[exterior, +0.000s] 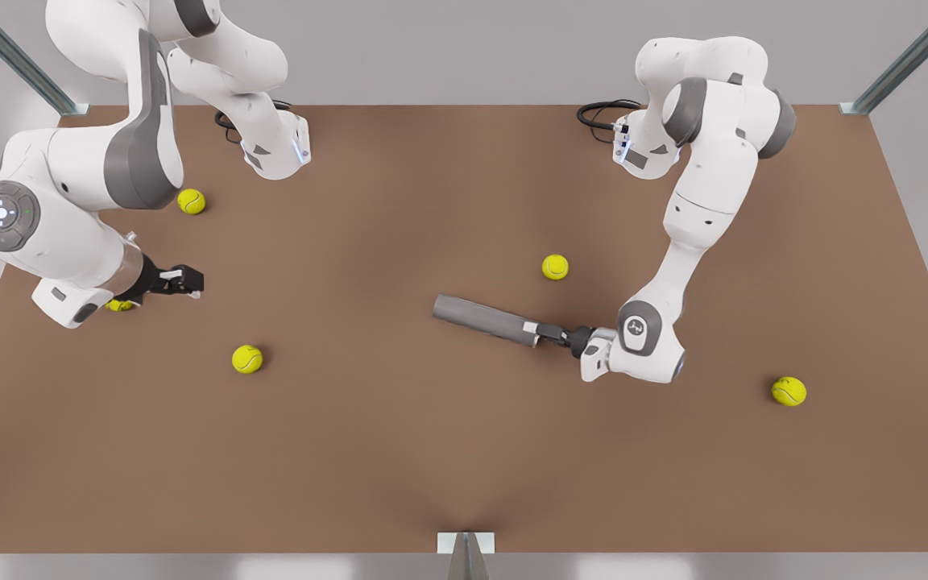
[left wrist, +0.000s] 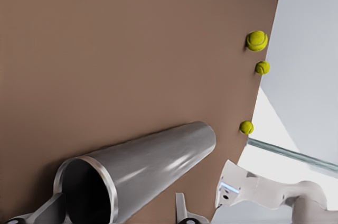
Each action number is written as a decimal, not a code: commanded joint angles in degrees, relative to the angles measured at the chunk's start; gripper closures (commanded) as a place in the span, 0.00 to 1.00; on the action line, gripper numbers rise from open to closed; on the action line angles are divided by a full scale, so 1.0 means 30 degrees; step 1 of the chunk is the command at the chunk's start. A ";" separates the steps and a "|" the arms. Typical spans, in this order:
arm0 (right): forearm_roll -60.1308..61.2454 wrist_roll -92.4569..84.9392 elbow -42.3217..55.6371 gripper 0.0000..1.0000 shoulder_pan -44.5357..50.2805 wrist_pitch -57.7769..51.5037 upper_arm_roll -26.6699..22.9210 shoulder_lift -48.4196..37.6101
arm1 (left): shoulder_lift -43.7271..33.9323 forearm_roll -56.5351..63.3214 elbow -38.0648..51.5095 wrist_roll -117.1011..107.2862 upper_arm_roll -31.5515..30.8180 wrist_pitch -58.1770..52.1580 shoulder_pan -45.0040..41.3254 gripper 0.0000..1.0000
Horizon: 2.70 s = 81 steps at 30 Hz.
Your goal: Put the tennis tube upright
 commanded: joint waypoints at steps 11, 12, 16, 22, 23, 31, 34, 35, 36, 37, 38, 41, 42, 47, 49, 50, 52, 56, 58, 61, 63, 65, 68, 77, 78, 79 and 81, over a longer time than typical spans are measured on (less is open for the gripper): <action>0.0035 0.1117 -0.0052 0.00 0.0064 -0.0485 -0.0002 0.0001 | 0.0365 -0.0791 -0.0067 0.3885 -0.0468 0.0159 -0.0256 0.00; 0.0035 0.1117 -0.0052 0.00 0.0064 -0.0485 -0.0002 0.0001 | 0.0395 -0.0791 -0.0097 0.3885 -0.0644 0.0130 -0.0256 0.00; 0.0035 0.1117 -0.0081 0.00 0.0064 -0.0485 -0.0002 0.0030 | 0.0483 -0.0791 -0.0097 0.3856 -0.0644 -0.0105 -0.0256 0.00; 0.0035 0.1088 -0.0052 0.00 0.0151 -0.0749 -0.0002 0.0001 | 0.0395 -0.0645 -0.0067 0.3768 -0.0644 -0.0691 -0.0198 0.40; 0.0035 0.1088 -0.0052 0.00 0.0151 -0.0749 -0.0002 0.0001 | 0.0366 -0.0615 -0.0067 0.3739 -0.0644 -0.0691 -0.0198 0.40; 0.0035 0.1088 -0.0052 0.00 0.0122 -0.0749 -0.0002 0.0001 | -0.0074 0.0235 0.0050 0.2889 -0.0498 -0.1482 -0.0110 0.43; 0.0035 0.1088 -0.0052 0.00 0.0151 -0.0749 -0.0002 0.0001 | 0.0072 0.0235 0.0020 0.2830 -0.0527 -0.1365 -0.0227 0.45; 0.0035 0.1088 -0.0052 0.00 0.0151 -0.0778 -0.0002 0.0001 | 0.0131 0.0235 0.0020 0.2801 -0.0556 -0.1365 -0.0227 0.46; 0.0035 0.1088 -0.0052 0.00 0.0181 -0.0778 -0.0002 0.0001 | 0.0219 0.0235 0.0020 0.2801 -0.0585 -0.1306 -0.0227 0.48; 0.0035 0.1088 -0.0052 0.00 0.0181 -0.0778 -0.0002 0.0001 | 0.0219 0.0235 0.0020 0.2801 -0.0585 -0.1306 -0.0227 0.50; 0.0035 0.1117 -0.0052 0.00 0.0210 -0.0778 -0.0002 0.0001 | 0.0219 0.0235 0.0020 0.2801 -0.0585 -0.1306 -0.0227 0.50; 0.0035 0.1088 -0.0052 0.00 0.0181 -0.0808 -0.0002 0.0001 | 0.0190 0.0235 0.0049 0.2772 -0.0585 -0.1364 -0.0227 0.56; 0.0035 0.1088 -0.0052 0.00 0.0181 -0.0808 -0.0002 0.0001 | 0.0190 0.0235 0.0050 0.2450 -0.0585 -0.1394 -0.0227 0.58; 0.0035 0.1088 -0.0052 0.00 0.0151 -0.0808 -0.0002 0.0001 | 0.0043 0.0264 0.0049 0.2391 -0.0585 -0.1863 -0.0198 0.61; 0.0035 0.1058 -0.0022 0.00 0.0151 -0.0808 -0.0002 0.0001 | -0.0220 0.0528 0.0021 0.2391 -0.0498 -0.2184 -0.0139 0.62; 0.0035 0.1058 -0.0022 0.00 0.0151 -0.0808 -0.0002 0.0001 | -0.0337 0.0528 0.0050 0.2391 -0.0498 -0.2360 -0.0110 0.62; 0.0035 0.1088 0.0036 0.00 0.0181 -0.0808 -0.0002 0.0001 | -0.0601 0.0557 0.0050 0.2391 -0.0322 -0.2771 -0.0110 0.63; 0.0065 0.1058 0.0124 0.00 0.0151 -0.0866 -0.0002 -0.0029 | -0.0924 0.1319 0.0050 0.1834 -0.0322 -0.2800 -0.0110 0.73; 0.0035 0.1059 0.0124 0.00 0.0151 -0.0866 -0.0002 -0.0029 | -0.0953 0.1377 0.0020 0.1834 -0.0322 -0.2859 -0.0110 0.73; 0.0035 0.1058 0.0124 0.00 0.0151 -0.0866 -0.0002 -0.0028 | -0.1275 0.1875 0.0020 0.1307 -0.0322 -0.3415 -0.0168 0.74; 0.0035 0.1058 0.0124 0.00 0.0151 -0.0866 -0.0002 -0.0029 | -0.1715 0.2139 0.0020 0.0927 -0.0322 -0.3533 -0.0168 0.76; 0.0035 0.1058 0.0153 0.00 0.0151 -0.0866 -0.0002 -0.0029 | -0.1861 0.2168 0.0050 0.0750 -0.0293 -0.3533 -0.0168 0.79; 0.0035 0.1059 0.0153 0.00 0.0151 -0.0866 -0.0002 -0.0029 | -0.2359 0.2608 0.0108 0.0164 -0.0087 -0.3533 -0.0168 0.79; 0.0035 0.1146 0.0183 0.00 0.0151 -0.1013 0.0291 -0.0234 | -0.4321 0.3662 0.0548 -0.0510 0.1698 -0.5407 -0.0110 0.79; 0.0035 0.1117 0.0183 0.00 0.0151 -0.1013 0.0291 -0.0234 | -0.4702 0.3691 0.0548 -0.0510 0.1788 -0.5437 -0.0110 0.79; 0.0035 0.1146 0.0183 0.00 0.0151 -0.1013 0.0291 -0.0234 | -0.4908 0.4131 0.0577 -0.0510 0.1817 -0.5437 -0.0081 0.79; 0.0065 0.1058 0.0212 0.00 0.0034 -0.1013 0.0291 -0.0234 | -0.5172 0.5271 0.1190 -0.0539 0.1846 -0.5700 -0.0022 0.79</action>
